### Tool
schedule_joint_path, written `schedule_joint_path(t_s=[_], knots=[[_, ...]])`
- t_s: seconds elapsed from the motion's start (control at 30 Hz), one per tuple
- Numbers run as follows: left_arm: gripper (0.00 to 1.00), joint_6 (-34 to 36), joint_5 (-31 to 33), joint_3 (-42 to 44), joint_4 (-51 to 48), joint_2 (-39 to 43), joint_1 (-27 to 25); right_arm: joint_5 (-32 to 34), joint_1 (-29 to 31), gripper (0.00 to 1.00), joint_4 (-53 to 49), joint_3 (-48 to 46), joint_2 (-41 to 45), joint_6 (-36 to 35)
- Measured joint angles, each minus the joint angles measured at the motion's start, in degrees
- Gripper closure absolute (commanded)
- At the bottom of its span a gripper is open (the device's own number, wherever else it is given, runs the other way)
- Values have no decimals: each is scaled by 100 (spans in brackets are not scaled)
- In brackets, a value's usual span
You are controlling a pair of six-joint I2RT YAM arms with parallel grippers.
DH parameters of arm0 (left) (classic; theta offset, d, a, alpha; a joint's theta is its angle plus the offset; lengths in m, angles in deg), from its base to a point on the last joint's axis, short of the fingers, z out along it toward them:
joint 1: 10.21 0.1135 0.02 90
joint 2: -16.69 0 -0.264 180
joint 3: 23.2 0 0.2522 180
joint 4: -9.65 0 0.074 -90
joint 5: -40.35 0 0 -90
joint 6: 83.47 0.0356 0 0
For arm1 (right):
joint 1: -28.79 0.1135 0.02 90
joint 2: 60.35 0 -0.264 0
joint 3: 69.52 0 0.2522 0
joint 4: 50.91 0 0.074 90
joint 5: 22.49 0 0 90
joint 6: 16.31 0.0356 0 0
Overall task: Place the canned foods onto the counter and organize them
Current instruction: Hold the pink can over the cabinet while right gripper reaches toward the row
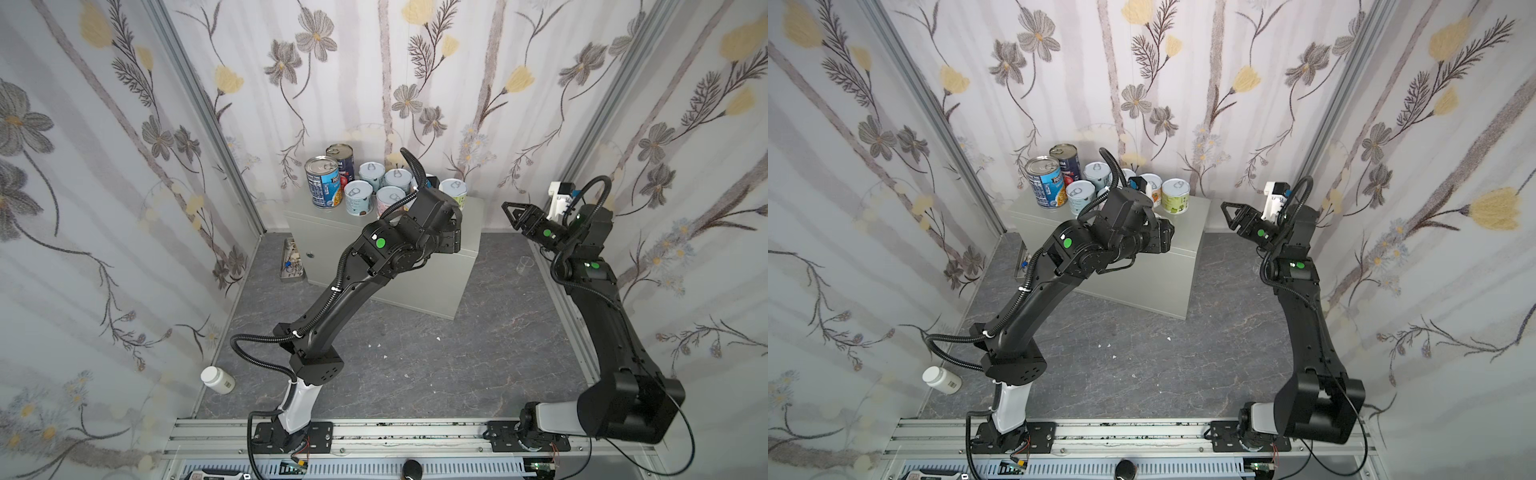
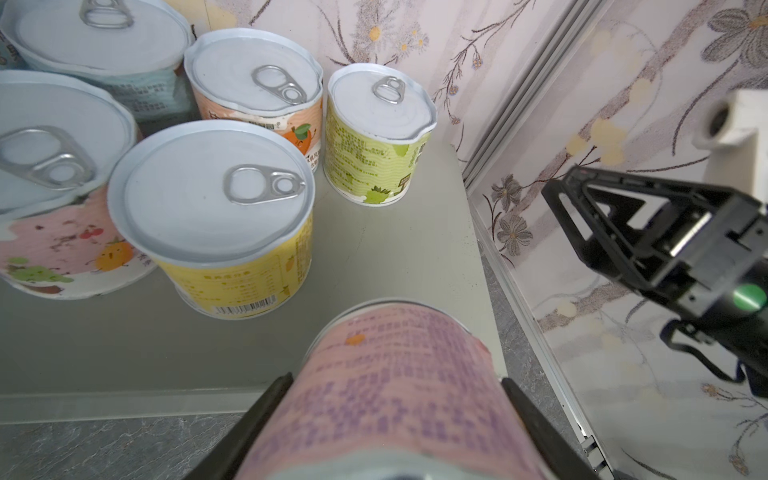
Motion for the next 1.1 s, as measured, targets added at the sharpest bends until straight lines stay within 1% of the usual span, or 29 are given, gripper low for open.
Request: schedule_joint_path(t_s=[0.07, 0.2, 0.4, 0.53, 0.6, 0.67, 0.8, 1.0, 1.1], knots=[[35, 0, -4, 0, 2, 0, -2, -407, -4, 53, 72, 643, -673, 168], [35, 0, -35, 0, 4, 2, -15, -892, -24, 64, 138, 1537, -1563, 527], [35, 2, -39, 0, 2, 2, -85, -1241, 7, 67, 509, 2566, -2465, 1189], [35, 4, -35, 4, 2, 24, -140, -1425, 114, 70, 560, 3001, -2872, 1353], [35, 4, -17, 22, 4, 59, -170, -1405, 125, 71, 527, 3152, -3032, 1386], [35, 7, 7, 44, 7, 83, -201, -1335, 146, 71, 400, 3414, -3213, 1362], [35, 9, 11, 127, 4, 92, -251, -1108, 282, 72, -140, 3947, -3471, 920], [35, 22, 92, 269, 7, 240, -291, -944, 507, 72, -809, 3987, -3593, 365], [35, 22, 133, 286, 7, 273, -297, -951, 549, 72, -850, 3960, -3591, 203]])
